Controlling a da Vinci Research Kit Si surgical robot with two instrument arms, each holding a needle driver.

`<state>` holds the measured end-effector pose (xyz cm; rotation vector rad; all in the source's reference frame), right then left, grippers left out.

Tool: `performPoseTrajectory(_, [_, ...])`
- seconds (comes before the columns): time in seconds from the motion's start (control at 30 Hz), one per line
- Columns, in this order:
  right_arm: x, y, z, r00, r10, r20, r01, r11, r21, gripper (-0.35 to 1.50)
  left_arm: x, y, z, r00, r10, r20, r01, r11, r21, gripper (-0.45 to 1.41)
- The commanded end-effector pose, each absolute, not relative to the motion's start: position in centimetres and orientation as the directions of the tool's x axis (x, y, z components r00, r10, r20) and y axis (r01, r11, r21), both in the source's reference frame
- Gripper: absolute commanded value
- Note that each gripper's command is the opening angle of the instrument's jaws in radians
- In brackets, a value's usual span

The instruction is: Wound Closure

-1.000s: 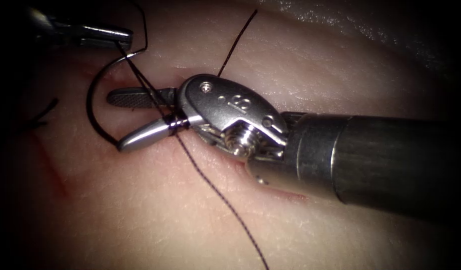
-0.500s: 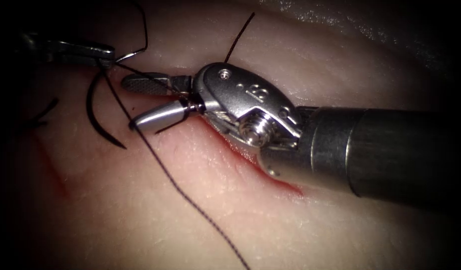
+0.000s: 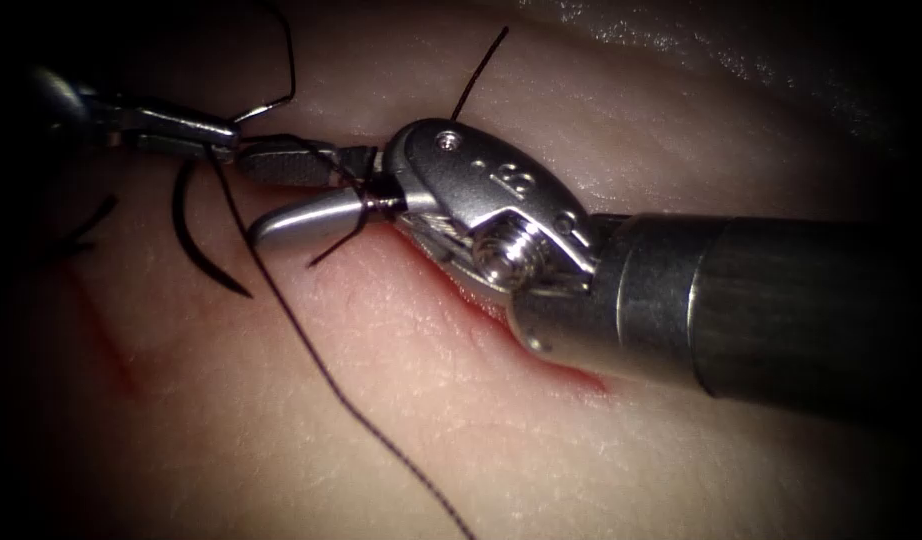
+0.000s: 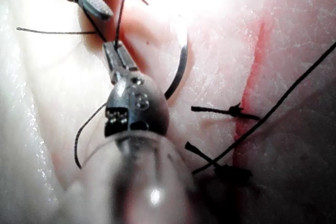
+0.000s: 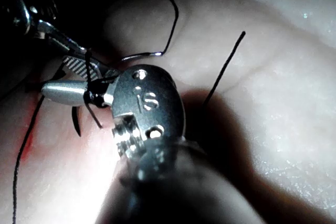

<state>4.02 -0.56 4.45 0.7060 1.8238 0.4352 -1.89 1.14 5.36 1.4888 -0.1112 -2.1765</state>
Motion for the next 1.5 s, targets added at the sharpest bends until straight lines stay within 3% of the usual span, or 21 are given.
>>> performPoseTrajectory(0.03, [4.11,-0.57,4.45,-0.255,0.678,-0.690,0.276,0.735,0.620,0.37,-1.95,1.14,5.46,-0.287,-0.446,-0.848,0.348,-0.873,0.341,-0.45])
performPoseTrajectory(0.13, [4.11,-0.56,4.43,-0.265,0.697,-0.666,0.283,0.717,0.638,0.39,-1.97,1.14,5.50,-0.293,-0.449,-0.844,0.344,-0.873,0.345,-0.45])
performPoseTrajectory(0.23, [4.09,-0.47,4.38,-0.316,0.705,-0.635,0.247,0.707,0.662,0.66,-1.98,1.08,5.54,-0.312,-0.456,-0.833,0.359,-0.869,0.341,-0.45])
performPoseTrajectory(0.4, [4.05,-0.39,4.35,-0.341,0.696,-0.632,0.211,0.711,0.670,0.76,-2.02,0.99,5.55,-0.339,-0.461,-0.820,0.383,-0.864,0.328,-0.45])
performPoseTrajectory(0.57, [4.02,-0.37,4.41,-0.350,0.684,-0.640,0.150,0.715,0.682,0.76,-2.15,0.84,5.46,-0.337,-0.452,-0.826,0.411,-0.860,0.303,-0.45])
performPoseTrajectory(1.1, [3.81,-0.58,4.69,-0.160,0.647,-0.746,-0.284,0.693,0.662,0.67,-2.59,0.48,4.91,-0.338,-0.445,-0.829,0.415,-0.862,0.293,-0.45])
performPoseTrajectory(1.33, [3.73,-0.62,4.73,-0.175,0.689,-0.703,-0.318,0.637,0.703,0.64,-2.72,0.40,4.85,-0.349,-0.440,-0.827,0.407,-0.867,0.289,-0.45])
performPoseTrajectory(1.5, [3.66,-0.58,4.76,-0.254,0.719,-0.647,-0.264,0.592,0.761,0.61,-2.63,0.41,4.97,-0.354,-0.450,-0.820,0.404,-0.864,0.300,-0.45])
